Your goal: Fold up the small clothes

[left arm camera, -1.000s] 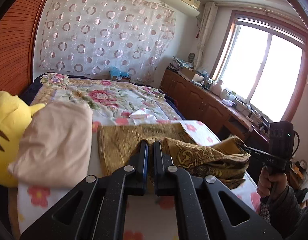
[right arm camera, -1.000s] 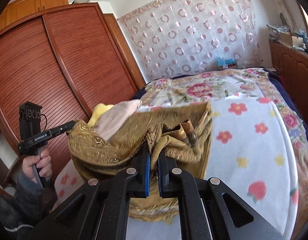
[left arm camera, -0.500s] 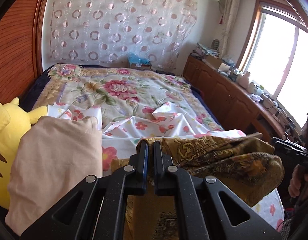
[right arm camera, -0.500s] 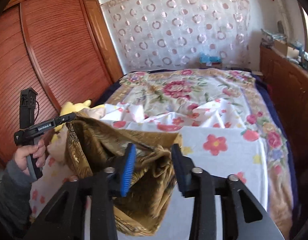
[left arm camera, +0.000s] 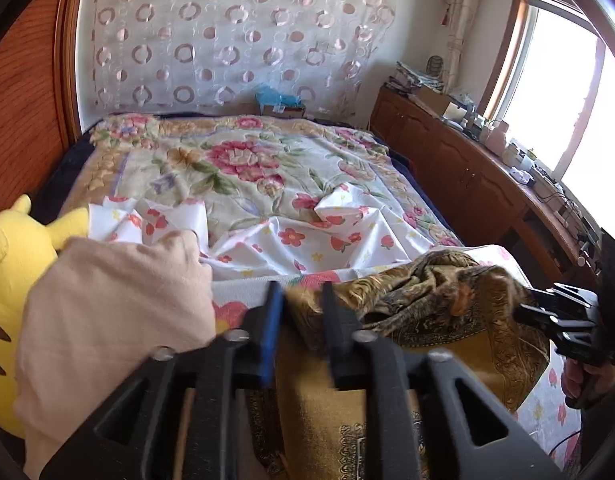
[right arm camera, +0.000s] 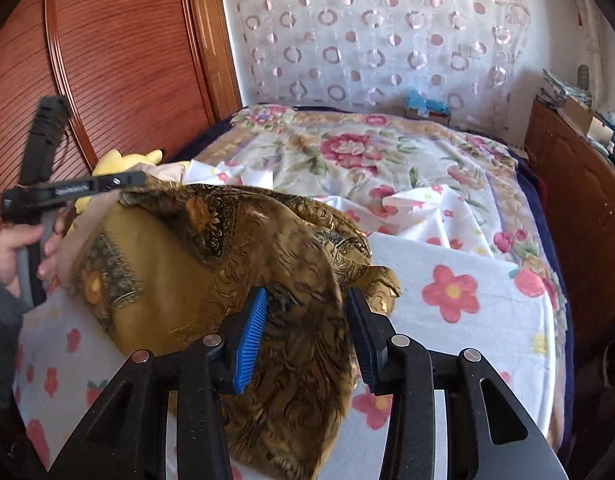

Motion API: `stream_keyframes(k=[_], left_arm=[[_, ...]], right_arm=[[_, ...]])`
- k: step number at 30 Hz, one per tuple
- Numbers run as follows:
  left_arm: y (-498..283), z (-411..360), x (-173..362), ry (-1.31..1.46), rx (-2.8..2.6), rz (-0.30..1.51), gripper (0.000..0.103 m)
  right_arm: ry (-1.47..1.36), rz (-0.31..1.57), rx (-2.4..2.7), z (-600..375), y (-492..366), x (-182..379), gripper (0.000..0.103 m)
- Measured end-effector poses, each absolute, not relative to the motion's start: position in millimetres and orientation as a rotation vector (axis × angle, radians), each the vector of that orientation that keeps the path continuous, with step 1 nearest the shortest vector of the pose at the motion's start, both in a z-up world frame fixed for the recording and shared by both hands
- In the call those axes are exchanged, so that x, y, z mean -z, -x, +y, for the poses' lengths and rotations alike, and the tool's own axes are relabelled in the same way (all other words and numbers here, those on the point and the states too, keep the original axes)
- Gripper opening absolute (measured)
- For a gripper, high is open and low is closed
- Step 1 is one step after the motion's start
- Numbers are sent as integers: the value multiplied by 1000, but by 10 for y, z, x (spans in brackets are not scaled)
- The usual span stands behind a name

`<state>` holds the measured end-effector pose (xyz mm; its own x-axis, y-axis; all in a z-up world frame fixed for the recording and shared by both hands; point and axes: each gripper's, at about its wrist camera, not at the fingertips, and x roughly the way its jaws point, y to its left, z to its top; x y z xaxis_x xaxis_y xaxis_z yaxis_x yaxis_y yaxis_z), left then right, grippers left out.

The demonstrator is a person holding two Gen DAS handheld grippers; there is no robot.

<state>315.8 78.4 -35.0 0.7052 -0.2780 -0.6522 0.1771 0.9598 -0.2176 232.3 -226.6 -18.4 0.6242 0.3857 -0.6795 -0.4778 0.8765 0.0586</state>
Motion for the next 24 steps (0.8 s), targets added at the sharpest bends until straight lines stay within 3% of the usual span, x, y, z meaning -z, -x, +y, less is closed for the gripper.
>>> stream_keyframes(k=[2, 4, 5, 13, 24], left_arm=[[-3101, 821, 261, 121, 252, 719, 45], [-3048, 857, 228, 118, 260, 707, 62], [-3034, 864, 236, 115, 263, 712, 63], [-3136, 770, 697, 30, 268, 868, 64], [-3167, 764, 933, 72, 298, 965, 64]], right_arm=[[133, 744, -478, -2226, -2404, 232, 30], [138, 750, -438, -2175, -2516, 220, 30], [137, 749, -428, -2188, -2531, 206, 30], [55, 765, -385, -2237, -2356, 123, 62], [12, 849, -380, -2195, -2589, 441, 76]])
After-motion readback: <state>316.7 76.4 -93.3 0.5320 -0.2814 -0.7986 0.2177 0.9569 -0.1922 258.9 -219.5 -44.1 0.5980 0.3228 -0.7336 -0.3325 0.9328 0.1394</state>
